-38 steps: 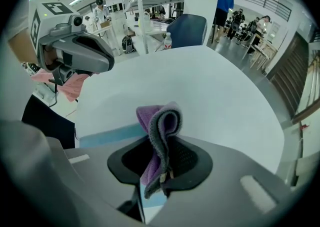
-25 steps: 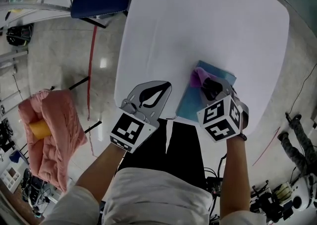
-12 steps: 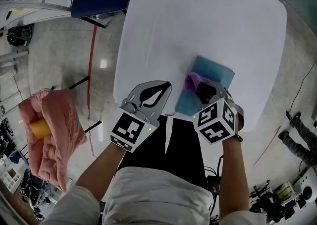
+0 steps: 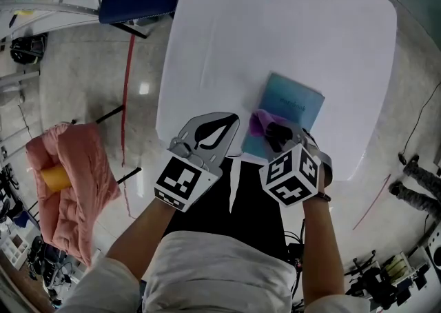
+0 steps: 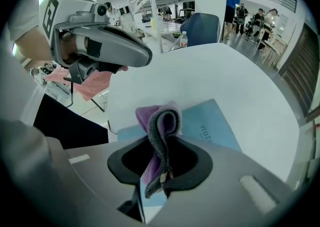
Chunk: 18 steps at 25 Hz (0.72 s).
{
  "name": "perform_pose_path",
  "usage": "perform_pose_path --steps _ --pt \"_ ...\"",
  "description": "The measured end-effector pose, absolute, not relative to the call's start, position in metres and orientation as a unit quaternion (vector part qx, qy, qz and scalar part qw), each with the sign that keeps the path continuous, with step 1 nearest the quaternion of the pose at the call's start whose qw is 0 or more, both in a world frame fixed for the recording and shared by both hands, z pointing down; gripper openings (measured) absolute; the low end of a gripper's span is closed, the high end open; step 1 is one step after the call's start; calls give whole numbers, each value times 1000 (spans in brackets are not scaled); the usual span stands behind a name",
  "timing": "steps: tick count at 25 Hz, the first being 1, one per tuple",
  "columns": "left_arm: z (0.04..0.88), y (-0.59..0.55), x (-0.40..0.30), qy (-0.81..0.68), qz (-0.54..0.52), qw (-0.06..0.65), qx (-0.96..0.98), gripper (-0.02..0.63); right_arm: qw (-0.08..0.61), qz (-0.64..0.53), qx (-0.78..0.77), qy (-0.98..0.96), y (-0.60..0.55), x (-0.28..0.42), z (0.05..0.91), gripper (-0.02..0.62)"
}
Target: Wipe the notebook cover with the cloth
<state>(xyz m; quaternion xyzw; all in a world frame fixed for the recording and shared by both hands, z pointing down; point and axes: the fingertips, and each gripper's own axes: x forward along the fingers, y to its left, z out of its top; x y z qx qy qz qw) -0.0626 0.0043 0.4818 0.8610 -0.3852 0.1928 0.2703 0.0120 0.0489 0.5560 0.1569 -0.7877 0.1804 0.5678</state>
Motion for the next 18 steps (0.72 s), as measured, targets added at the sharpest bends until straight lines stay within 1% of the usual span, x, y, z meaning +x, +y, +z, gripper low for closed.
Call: perform_pose_path --steps 18 --pt "485 18 -59 -386 194 272 860 0 565 205 131 -788 98 2 556 107"
